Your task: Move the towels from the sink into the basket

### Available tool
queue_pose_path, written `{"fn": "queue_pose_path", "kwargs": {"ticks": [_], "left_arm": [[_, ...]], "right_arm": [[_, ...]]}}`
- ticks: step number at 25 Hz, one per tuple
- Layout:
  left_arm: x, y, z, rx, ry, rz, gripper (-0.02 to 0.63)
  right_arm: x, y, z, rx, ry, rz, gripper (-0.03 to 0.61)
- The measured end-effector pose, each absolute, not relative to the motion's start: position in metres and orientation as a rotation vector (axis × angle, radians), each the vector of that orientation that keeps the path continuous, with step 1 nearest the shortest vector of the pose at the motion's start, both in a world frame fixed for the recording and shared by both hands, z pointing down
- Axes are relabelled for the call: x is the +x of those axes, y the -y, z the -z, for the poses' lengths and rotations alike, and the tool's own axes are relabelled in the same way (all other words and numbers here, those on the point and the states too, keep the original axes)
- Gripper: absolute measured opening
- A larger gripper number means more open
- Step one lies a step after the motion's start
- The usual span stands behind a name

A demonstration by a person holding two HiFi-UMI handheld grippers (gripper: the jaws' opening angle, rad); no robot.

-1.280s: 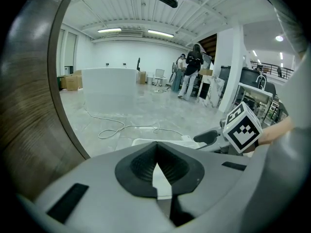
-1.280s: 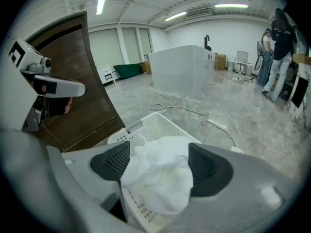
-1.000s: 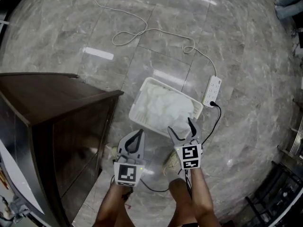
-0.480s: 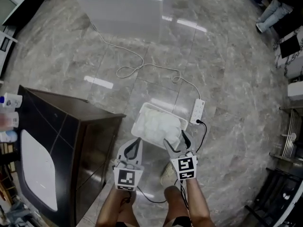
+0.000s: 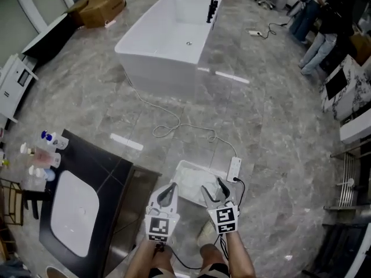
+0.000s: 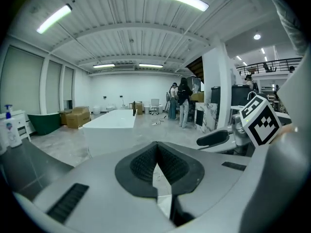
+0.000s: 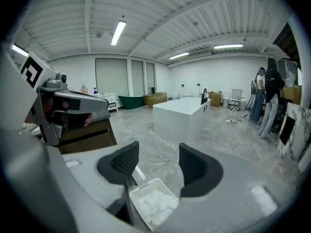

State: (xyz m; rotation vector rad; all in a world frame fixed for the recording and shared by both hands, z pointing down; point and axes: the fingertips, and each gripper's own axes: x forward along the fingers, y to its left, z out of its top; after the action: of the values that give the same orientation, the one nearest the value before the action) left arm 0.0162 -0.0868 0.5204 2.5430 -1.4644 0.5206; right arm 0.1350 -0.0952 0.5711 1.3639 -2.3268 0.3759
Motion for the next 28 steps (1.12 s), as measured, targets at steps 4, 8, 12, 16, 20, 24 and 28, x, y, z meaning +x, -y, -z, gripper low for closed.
{"fn": "queue_pose_path", "kwargs": {"ticks": [4, 8, 12, 16, 20, 24, 28], "left_arm": [[0.008, 0.069, -0.468, 2.555, 1.494, -0.508, 0.009], [-0.001, 0.047, -0.429, 2.541, 1.510, -0.499, 0.009], [-0.003, 0.025, -0.392, 2.561, 1.529, -0.479, 0.009], [-0.007, 0.003, -0.363, 2.581, 1.555, -0.462, 0.009], [-0.008, -0.021, -0.342, 2.605, 1.563, -0.443, 0.009], [-0.012, -0.038, -0.332, 2.589, 1.597, -0.421, 0.009], [-0.014, -0.054, -0.326, 2.583, 1.618, -0.406, 0.009]], "right_arm": [[0.136, 0.082, -0.504, 1.407, 2.348, -0.312, 0.229], [0.138, 0.063, -0.451, 1.438, 2.353, -0.265, 0.181], [0.138, 0.043, -0.408, 1.459, 2.365, -0.215, 0.159], [0.134, 0.018, -0.368, 1.476, 2.398, -0.149, 0.130], [0.132, -0.005, -0.340, 1.488, 2.421, -0.096, 0.099], [0.131, -0.018, -0.328, 1.488, 2.441, -0.060, 0.065], [0.132, -0.034, -0.324, 1.492, 2.448, -0.055, 0.047]]}}
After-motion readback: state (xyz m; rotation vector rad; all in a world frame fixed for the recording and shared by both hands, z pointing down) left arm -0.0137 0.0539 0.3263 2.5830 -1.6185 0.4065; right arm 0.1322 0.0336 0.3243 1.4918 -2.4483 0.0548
